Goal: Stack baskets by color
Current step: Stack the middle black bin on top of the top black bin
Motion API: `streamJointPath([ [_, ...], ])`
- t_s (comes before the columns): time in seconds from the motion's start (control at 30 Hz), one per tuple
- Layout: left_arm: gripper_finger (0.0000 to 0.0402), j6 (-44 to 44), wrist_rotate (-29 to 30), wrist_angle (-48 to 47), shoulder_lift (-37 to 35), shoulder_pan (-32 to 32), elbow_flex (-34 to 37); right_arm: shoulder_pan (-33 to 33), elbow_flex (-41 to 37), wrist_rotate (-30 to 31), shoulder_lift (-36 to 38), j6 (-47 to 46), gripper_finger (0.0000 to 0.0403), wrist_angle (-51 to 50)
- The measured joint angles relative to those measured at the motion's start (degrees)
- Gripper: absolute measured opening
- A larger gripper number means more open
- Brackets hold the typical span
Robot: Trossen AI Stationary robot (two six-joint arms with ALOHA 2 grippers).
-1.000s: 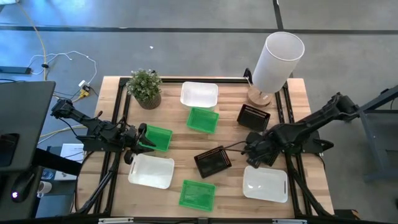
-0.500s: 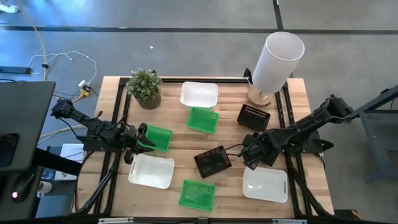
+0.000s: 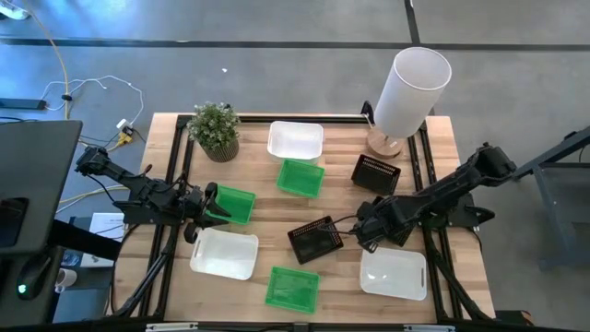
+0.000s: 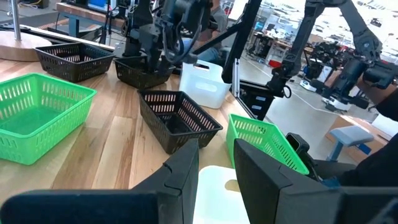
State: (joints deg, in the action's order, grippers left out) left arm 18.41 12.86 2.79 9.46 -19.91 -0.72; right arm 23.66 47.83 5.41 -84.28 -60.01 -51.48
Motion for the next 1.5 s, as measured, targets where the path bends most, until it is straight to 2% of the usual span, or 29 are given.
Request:
streamJointPath([
  [0.17, 0.0090, -0.06, -0.02, 0.02, -0.01, -0.02, -0.02, 0.00, 0.00, -0.89, -1.33, -0.22, 0.0092, 0.07],
  [0.37, 0.0090, -0.10, -0.02, 0.02, 0.02, -0.02, -0.02, 0.00, 0.00, -2.35, -1.17, -0.09, 0.0010, 0.10],
  [0.67, 0.0090, -0.15, -0.02, 0.02, 0.01, -0.02, -0.01, 0.00, 2.67, -2.16, -1.17, 0.96, 0.0003, -0.85],
  [1.1, 0.0090, -0.15, -0.02, 0.02, 0.00, -0.02, -0.02, -0.58, 15.52, 10.57, -1.16, 5.30, 0.0001, -13.01],
  [1.33, 0.0090, -0.16, -0.02, 0.02, -0.01, -0.02, -0.02, -4.39, 18.86, 18.22, -1.15, 15.16, 0.0000, -17.19],
  [1.5, 0.0090, -0.16, -0.02, 0.02, 0.00, -0.02, -0.02, -8.60, 18.86, 21.28, -1.15, 23.41, 0.0000, -18.47],
])
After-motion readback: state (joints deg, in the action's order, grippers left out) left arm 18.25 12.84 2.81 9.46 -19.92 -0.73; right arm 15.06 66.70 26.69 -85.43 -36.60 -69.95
